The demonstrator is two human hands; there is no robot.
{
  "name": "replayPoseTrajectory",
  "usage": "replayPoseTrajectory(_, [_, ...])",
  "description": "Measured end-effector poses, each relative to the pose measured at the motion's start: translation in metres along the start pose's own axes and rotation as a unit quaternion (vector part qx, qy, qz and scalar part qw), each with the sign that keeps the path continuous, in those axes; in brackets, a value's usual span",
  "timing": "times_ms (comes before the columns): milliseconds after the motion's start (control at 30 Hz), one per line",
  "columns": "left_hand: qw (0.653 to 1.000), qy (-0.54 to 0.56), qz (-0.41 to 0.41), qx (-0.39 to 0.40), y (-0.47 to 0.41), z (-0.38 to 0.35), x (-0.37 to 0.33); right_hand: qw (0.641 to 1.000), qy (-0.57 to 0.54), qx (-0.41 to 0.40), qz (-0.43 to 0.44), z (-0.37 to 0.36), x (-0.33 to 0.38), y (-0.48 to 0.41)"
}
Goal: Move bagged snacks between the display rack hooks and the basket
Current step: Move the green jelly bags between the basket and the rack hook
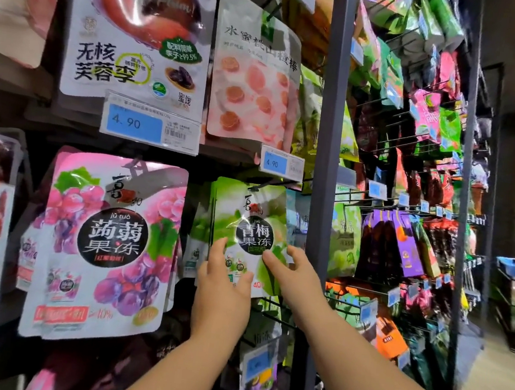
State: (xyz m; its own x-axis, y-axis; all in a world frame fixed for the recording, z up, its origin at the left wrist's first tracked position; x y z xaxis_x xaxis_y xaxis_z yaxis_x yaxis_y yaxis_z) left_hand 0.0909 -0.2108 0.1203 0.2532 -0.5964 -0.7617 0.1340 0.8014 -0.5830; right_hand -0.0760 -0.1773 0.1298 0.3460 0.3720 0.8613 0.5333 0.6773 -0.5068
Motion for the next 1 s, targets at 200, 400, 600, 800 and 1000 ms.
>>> replayPoseTrajectory(200, [0.994,-0.003,-0.023,-0.102,0.030,0.008,0.002,0.999,0.050,-0.001,0.004,0.016,-0.017,0.025])
replayPoseTrajectory(400, [0.979,-0.040,-0.145,-0.141,0.094,-0.017,-0.008,0.993,0.116,0.006,-0.019,0.077,-0.057,0.084])
replayPoseTrajectory(600, [0.956,-0.031,-0.114,0.269,0.245,-0.169,0.057,0.942,0.288,-0.031,-0.169,0.218,-0.164,0.193])
replayPoseTrajectory(800, [0.885,-0.192,-0.188,0.381,0.314,-0.225,0.086,0.861,0.415,-0.013,-0.294,0.320,-0.217,0.274])
replayPoseTrajectory(1000, [0.848,-0.242,-0.359,0.305,0.341,-0.235,0.076,0.773,0.527,0.066,-0.348,0.370,-0.245,0.331])
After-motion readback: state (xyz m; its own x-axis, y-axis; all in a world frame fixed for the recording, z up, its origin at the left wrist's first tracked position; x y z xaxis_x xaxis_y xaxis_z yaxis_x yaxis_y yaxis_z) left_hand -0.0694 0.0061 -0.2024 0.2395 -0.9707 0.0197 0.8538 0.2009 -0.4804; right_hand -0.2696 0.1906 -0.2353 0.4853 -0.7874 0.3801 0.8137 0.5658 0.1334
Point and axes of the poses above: each hand's wrist, its own y-axis away from the middle knuckle, its own z-axis out of the back of the hand, x = y × z, the point moved 9 cm from there along -y, towards the middle knuckle, and after that the axes turned 4 degrees about -y, right-handed, at the moved point
